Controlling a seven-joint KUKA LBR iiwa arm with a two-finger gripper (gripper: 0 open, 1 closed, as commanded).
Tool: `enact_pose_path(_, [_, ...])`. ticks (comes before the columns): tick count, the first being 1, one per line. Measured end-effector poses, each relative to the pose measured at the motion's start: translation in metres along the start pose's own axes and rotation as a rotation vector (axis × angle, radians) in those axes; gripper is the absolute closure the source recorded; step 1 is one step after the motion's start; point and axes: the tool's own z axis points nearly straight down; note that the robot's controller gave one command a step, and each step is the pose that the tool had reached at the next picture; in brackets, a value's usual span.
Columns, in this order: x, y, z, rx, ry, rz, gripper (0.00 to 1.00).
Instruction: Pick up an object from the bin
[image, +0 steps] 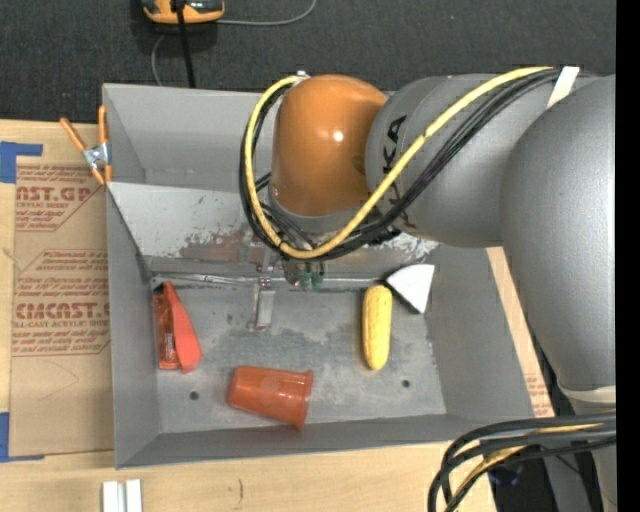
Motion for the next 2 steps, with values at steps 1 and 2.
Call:
enact_pose_path(1, [0.039,0.02,0.005,0.002,-0.003,-0.069,0.0])
enact_pose_path(2, [0.06,0.009,0.026,-0.004,-0.001,-0.063,0.0])
